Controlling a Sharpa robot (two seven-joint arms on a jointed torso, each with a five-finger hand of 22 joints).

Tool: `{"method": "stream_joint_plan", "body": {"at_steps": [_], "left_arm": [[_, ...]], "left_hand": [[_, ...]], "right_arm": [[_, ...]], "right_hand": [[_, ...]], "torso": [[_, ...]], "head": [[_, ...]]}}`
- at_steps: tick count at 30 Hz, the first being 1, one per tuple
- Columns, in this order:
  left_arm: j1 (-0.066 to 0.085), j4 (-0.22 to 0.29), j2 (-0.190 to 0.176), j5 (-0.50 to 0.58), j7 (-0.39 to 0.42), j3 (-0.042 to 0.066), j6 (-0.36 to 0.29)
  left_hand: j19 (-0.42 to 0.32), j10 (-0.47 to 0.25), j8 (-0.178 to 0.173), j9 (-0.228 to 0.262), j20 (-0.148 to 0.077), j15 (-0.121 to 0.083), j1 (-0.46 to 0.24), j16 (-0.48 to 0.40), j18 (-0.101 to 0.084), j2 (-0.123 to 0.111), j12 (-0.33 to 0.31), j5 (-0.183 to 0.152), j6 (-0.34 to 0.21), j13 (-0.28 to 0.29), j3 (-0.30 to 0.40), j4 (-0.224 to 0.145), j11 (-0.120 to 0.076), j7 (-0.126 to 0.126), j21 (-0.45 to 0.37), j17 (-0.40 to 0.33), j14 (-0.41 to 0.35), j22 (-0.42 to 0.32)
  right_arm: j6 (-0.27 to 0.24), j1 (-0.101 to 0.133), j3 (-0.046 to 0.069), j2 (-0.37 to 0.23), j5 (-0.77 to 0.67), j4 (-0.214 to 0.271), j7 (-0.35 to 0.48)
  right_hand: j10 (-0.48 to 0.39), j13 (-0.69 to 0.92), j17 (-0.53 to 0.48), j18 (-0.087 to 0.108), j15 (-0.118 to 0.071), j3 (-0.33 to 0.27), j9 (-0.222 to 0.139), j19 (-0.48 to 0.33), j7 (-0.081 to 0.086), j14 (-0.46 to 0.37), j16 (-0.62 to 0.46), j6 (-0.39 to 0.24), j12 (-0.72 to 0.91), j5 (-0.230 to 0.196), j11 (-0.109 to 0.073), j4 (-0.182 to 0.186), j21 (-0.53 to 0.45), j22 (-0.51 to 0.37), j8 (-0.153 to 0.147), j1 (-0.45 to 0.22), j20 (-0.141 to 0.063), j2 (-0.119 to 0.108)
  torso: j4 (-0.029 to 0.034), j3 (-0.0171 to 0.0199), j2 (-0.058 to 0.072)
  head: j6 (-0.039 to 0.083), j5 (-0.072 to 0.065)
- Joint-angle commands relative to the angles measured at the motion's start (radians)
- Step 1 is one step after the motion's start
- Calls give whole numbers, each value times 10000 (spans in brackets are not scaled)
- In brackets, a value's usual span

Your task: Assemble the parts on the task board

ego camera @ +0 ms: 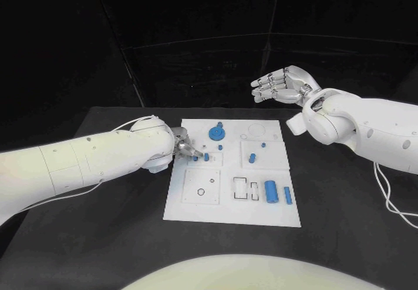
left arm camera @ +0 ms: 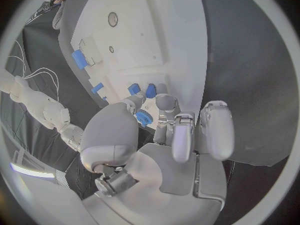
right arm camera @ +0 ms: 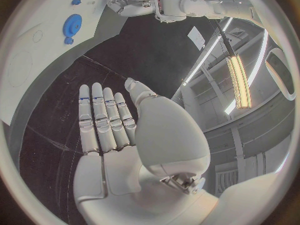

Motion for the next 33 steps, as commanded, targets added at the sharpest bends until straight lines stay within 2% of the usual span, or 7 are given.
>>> {"method": "stream_joint_plan", "body": {"at_steps": [1, 13, 19, 23, 26, 31, 33], "left_arm": [[-32, 61, -44, -14, -108, -25, -341], [-25, 432, -233, -16, 387, 24, -1074], [-24, 762, -397, -16, 615, 323, -1558], [-17, 901, -489, -17, 753, 501, -1892], [13, 973, -554, -18, 925, 584, -2196], [61, 972, -547, -150, 1320, 629, -2464], [85, 870, -447, -185, 1809, 633, -2515]], "left_hand": [[250, -55, 38, -13, -62, -68, -87, 31, 25, 37, 70, -28, 15, -9, -246, 175, -15, 0, -17, 2635, 1052, 246], [240, -129, 86, -25, -74, -74, -2, 31, 34, 221, 43, -26, -53, -89, -584, 542, -15, 1, -67, 2635, 1052, 211], [230, -264, 20, -92, -50, -43, 57, 31, 42, 206, -5, -34, -340, -219, -1266, 1073, 59, 80, -125, 2635, 1052, 172], [208, -560, -262, -257, 13, 67, 296, 31, 53, 310, -299, -27, -886, -683, -1629, 1268, 196, 266, -193, 2635, 1052, 115], [125, -1151, -551, -458, 152, 243, 670, 31, 94, 399, -919, -26, -1426, -1566, -1896, 1270, 401, 505, -396, 2635, 1052, -83], [-62, -1611, -786, -716, 320, 420, 1205, 31, 202, 380, -1190, -24, -1846, -1927, -2220, 1243, 610, 725, -846, 2635, 1052, -528], [-462, -2054, -786, -800, 404, 516, 1674, -368, 409, 354, -1375, -27, -1949, -2047, -2319, 1155, 716, 810, -1750, 2043, 861, -1434]], "right_arm": [[50, 18, 8, -9, 30, 27, 99], [40, 18, 7, -12, 30, 24, 79], [39, 18, 7, -9, 30, 20, 79], [39, 18, 7, -3, 30, 18, 79], [35, 18, 7, -3, 30, 12, 77], [30, 18, 7, -8, 30, 8, 76], [27, 18, 7, -7, 30, 3, 75]], "right_hand": [[-26, -17, -17, 108, 7, 61, -7, 65, 243, 79, -38, 22, 41, 40, 51, 0, -34, -11, -41, -86, -8, 4], [-27, -16, -20, 108, 8, 62, -6, 71, 244, 82, -42, 22, 44, 39, 52, 2, -43, -16, -42, -96, -8, 6], [-27, -16, -20, 108, 8, 62, -6, 71, 244, 82, -42, 22, 44, 39, 52, 2, -43, -16, -42, -96, -8, 6], [-27, -16, -20, 108, 8, 62, -6, 71, 244, 82, -42, 22, 44, 39, 52, 2, -43, -16, -42, -96, -8, 6], [-27, -16, -20, 108, 8, 62, -6, 71, 244, 82, -42, 22, 44, 39, 52, 2, -43, -16, -42, -96, -8, 6], [-27, -16, -20, 108, 8, 62, -6, 71, 244, 82, -42, 22, 44, 39, 52, 2, -43, -16, -42, -96, -8, 6], [-27, -16, -20, 108, 8, 62, -6, 71, 244, 82, -42, 22, 44, 39, 52, 2, -43, -16, -42, -96, -8, 6]], "torso": [[3, 1, 4], [0, -2, -5], [0, -6, 7], [-2, 7, -2], [-5, 3, -1], [-10, -2, 8], [-2, 3, 1]], "head": [[7, 2], [26, -9], [57, -25], [49, -8], [61, -62], [75, -93], [81, -125]]}}
